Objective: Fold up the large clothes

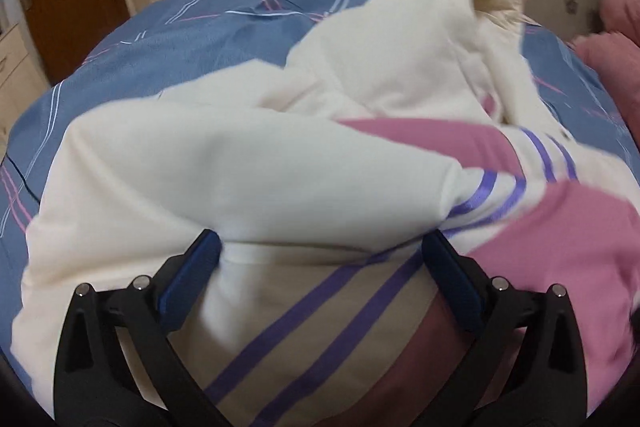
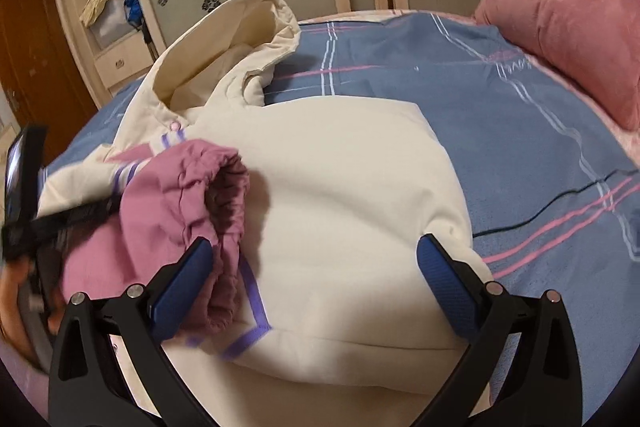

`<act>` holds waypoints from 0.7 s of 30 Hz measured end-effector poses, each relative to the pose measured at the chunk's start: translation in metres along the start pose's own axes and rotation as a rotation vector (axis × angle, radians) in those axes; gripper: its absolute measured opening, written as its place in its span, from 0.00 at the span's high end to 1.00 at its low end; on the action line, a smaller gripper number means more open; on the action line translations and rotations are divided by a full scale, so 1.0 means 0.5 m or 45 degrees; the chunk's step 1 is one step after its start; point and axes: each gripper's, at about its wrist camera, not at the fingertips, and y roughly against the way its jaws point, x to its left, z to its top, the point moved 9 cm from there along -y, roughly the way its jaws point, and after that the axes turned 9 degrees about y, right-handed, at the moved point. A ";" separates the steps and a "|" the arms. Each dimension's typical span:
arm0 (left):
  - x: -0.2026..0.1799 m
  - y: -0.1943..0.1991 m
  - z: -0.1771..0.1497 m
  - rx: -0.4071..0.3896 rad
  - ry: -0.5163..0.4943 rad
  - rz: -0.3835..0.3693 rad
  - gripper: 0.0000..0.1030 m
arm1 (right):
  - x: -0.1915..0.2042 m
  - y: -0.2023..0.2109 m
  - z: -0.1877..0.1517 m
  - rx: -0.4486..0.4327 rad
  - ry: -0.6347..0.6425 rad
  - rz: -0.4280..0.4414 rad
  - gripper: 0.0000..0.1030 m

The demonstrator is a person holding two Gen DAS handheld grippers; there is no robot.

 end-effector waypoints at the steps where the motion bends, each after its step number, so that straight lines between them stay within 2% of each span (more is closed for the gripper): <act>1: -0.005 -0.007 0.009 -0.004 0.007 0.023 0.02 | 0.001 0.001 0.000 -0.001 0.007 -0.003 0.01; 4: -0.011 -0.011 0.020 -0.018 0.018 0.070 0.02 | -0.005 -0.001 0.000 0.005 -0.008 0.017 0.01; 7: -0.004 0.031 0.004 -0.035 0.084 0.019 0.02 | -0.015 0.001 0.001 0.011 -0.049 0.034 0.01; 9: -0.009 0.071 -0.005 -0.067 0.054 -0.018 0.02 | -0.018 0.004 0.001 0.010 -0.072 0.046 0.01; 11: 0.003 0.107 -0.005 -0.139 -0.015 0.033 0.02 | -0.018 0.002 0.001 0.012 -0.075 0.048 0.01; 13: 0.043 0.108 -0.010 -0.161 -0.055 0.101 0.02 | -0.015 -0.003 -0.001 0.026 -0.058 0.030 0.01; 14: 0.056 0.090 -0.014 -0.141 -0.051 0.088 0.02 | -0.014 -0.007 -0.003 0.036 -0.047 0.019 0.01; 15: 0.075 0.056 -0.026 -0.078 -0.023 0.026 0.02 | -0.010 -0.013 -0.005 0.049 -0.032 0.010 0.01; 16: 0.092 0.018 -0.036 0.024 0.042 -0.075 0.02 | -0.006 -0.017 -0.006 0.054 -0.022 0.013 0.01; 17: 0.096 0.018 -0.030 0.032 0.068 -0.100 0.02 | -0.002 -0.020 -0.008 0.058 -0.006 0.005 0.01; 21: 0.089 0.058 -0.030 0.017 0.082 -0.011 0.02 | -0.007 -0.023 -0.013 0.067 -0.004 -0.001 0.01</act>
